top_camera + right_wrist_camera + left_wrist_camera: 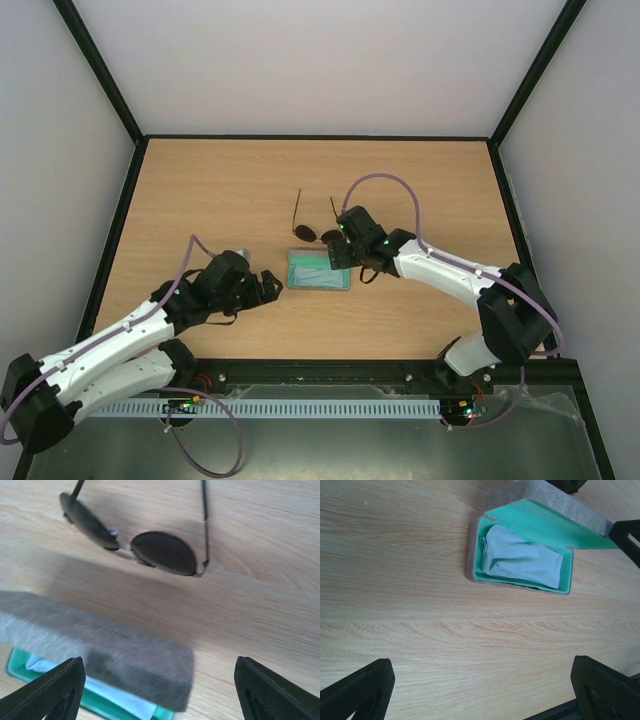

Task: Organize the sunglasses
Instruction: Pick up the sunglasses from the center of the board.

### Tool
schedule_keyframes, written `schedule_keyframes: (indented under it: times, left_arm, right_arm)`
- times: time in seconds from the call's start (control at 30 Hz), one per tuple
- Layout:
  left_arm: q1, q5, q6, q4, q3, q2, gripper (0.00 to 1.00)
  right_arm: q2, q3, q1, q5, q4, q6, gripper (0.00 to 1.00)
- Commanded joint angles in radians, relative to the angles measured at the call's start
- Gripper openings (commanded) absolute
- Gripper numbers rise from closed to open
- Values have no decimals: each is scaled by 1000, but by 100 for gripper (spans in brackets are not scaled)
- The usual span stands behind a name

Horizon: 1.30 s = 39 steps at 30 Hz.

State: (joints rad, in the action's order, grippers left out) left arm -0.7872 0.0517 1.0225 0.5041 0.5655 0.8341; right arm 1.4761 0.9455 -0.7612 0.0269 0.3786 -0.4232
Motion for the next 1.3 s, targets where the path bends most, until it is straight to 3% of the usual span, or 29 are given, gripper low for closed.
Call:
schedule_keyframes:
  times: [0.0, 0.23, 0.4, 0.67, 1.07, 1.27]
  left_arm:
    - [46, 7, -16, -44, 52, 56, 99]
    - [251, 99, -167, -31, 211, 201, 99]
    - [368, 171, -238, -29, 258, 266, 99]
    - [381, 195, -246, -35, 241, 273, 98]
    - [381, 207, -240, -53, 172, 226, 97]
    - [381, 208, -244, -39, 158, 197, 97]
  right_arm:
    - [-7, 50, 80, 70, -38, -56, 83]
    - [102, 211, 245, 133, 31, -112, 78]
    - [371, 437, 270, 198, 163, -70, 74]
    - [598, 629, 268, 146, 273, -54, 73]
    - [639, 601, 190, 73, 293, -64, 72]
    - [647, 581, 186, 11, 298, -89, 65]
